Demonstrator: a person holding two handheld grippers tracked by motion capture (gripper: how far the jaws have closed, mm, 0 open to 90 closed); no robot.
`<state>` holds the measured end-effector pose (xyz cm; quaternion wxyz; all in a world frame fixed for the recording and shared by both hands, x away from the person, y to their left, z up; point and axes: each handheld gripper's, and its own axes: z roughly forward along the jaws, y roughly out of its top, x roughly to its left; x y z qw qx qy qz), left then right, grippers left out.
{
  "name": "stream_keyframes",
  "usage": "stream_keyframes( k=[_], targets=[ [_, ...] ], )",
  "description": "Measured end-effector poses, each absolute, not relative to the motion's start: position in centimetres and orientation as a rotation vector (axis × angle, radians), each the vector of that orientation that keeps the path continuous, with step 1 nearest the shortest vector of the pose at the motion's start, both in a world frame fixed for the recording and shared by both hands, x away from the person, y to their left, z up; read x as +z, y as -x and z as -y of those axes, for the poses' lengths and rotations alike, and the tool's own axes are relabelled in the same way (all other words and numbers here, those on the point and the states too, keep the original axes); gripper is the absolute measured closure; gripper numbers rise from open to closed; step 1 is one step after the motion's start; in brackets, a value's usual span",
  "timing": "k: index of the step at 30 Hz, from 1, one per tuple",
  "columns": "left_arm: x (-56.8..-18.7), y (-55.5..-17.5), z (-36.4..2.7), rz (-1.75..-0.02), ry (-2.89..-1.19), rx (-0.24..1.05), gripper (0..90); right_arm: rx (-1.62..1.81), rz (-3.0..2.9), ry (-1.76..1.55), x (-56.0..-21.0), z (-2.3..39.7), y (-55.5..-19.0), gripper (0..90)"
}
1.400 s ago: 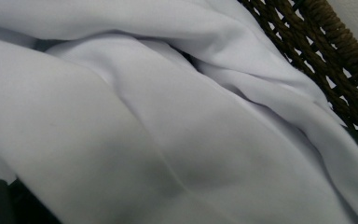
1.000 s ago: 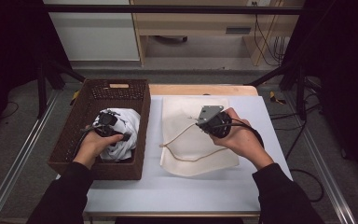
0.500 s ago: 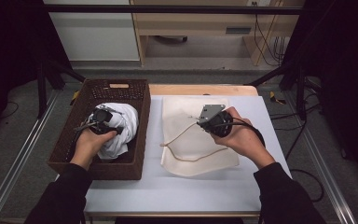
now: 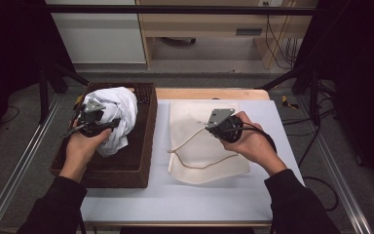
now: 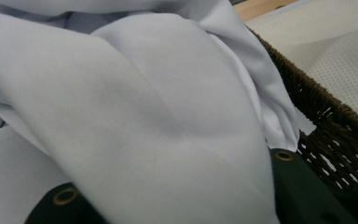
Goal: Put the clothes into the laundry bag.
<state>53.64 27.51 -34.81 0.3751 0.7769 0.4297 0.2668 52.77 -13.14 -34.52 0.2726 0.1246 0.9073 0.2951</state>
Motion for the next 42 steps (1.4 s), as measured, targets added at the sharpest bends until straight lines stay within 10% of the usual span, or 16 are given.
stream_keyframes(
  k=[19,42],
  targets=[
    [-28.3,-48.2,-24.4,-0.804,-1.938,0.855,67.2,0.803,-2.446,-0.356,-34.5,13.2,-53.0,90.0],
    [-27.9,-41.3,-15.8,-0.511,-1.971,0.616,66.9,0.919,-2.474,-0.44,-34.6,14.1,-53.8,90.0]
  ],
)
